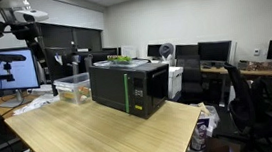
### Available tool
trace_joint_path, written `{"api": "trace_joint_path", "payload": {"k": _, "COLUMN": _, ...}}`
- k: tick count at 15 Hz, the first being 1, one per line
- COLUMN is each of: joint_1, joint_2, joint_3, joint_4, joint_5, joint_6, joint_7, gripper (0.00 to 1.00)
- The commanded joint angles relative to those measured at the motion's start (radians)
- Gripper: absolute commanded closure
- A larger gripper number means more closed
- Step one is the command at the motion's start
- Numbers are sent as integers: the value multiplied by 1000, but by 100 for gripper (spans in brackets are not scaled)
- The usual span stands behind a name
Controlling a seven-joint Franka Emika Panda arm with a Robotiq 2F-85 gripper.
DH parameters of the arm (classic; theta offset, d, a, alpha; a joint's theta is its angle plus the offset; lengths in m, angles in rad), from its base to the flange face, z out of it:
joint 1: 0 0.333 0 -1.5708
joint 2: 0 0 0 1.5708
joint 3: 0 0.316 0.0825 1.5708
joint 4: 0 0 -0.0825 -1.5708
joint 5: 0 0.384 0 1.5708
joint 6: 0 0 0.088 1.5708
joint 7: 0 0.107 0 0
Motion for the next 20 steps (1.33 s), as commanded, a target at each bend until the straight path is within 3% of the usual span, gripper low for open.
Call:
{"api": "trace_joint_path", "payload": {"k": 1, "joint_1": -9, "joint_2": 2, "joint_3": 7, "joint_4": -4, "joint_5": 7, "joint_6": -5, "joint_7": -6, "gripper": 0}}
{"api": "trace_joint_path", "payload": {"k": 9, "joint_1": -9, "joint_2": 6, "joint_3": 7, "joint_4": -13, "joint_5": 7, "joint_6": -5, "joint_7": -6, "gripper": 0}}
{"api": "trace_joint_path", "payload": {"k": 20, "joint_1": -92, "joint_2": 186, "joint_3": 17, "joint_4": 12, "joint_5": -16, "joint_6": 140, "joint_7": 38, "gripper": 0}}
